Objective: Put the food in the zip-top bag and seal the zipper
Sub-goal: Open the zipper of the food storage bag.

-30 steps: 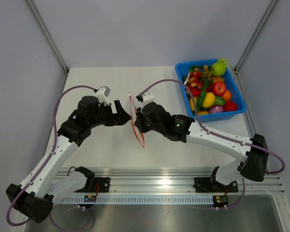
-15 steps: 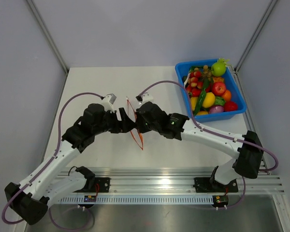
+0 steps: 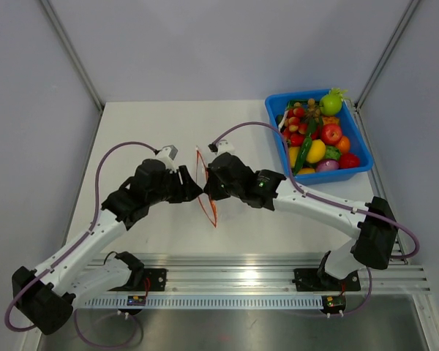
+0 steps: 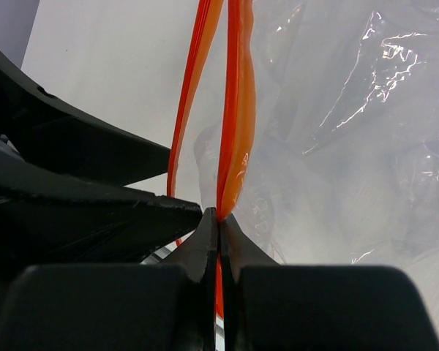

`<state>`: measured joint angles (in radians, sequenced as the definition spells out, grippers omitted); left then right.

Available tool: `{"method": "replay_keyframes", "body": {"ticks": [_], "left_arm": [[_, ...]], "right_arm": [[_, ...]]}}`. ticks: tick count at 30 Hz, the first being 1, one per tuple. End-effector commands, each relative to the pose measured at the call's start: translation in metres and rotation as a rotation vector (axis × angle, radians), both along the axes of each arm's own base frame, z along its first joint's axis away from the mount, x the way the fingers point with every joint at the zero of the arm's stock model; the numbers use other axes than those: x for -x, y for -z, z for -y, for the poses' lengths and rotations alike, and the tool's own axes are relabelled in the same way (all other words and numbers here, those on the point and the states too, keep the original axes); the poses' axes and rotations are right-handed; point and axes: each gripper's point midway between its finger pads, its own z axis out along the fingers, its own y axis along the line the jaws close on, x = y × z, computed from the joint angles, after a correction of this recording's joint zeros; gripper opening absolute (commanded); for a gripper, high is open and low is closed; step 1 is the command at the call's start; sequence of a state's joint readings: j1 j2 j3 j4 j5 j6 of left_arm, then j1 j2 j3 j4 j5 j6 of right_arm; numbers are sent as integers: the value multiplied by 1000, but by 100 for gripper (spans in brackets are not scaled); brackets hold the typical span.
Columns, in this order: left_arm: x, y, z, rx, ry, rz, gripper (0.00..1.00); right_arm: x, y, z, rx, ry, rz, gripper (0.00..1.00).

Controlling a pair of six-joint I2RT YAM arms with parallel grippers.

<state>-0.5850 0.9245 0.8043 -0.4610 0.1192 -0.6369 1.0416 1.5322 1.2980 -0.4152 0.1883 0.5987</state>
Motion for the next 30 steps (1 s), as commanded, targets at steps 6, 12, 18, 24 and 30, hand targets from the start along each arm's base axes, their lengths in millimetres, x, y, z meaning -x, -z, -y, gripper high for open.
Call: {"method": "replay_keyframes", "body": {"ticks": [6,12,18,24,30], "left_arm": [[-17,8,2,-3,-53,20,41],[-26,-4,-15,-89,-115,56,2],[-49,-52,-62,-291,-267,124,0],[-62,-85,-96,-538,-340,125,0],[-73,-66,-89,-639,-320,69,0]], "right_arm": [[-7,-32,0,-109,22,23,0],[-30,-28,21,-144,90,4,0],[-56,-35,18,-180,93,1,0],[-71,-60,-12,-277,66,7,0],[-91,-26,15,-291,214,-61,0]]}}
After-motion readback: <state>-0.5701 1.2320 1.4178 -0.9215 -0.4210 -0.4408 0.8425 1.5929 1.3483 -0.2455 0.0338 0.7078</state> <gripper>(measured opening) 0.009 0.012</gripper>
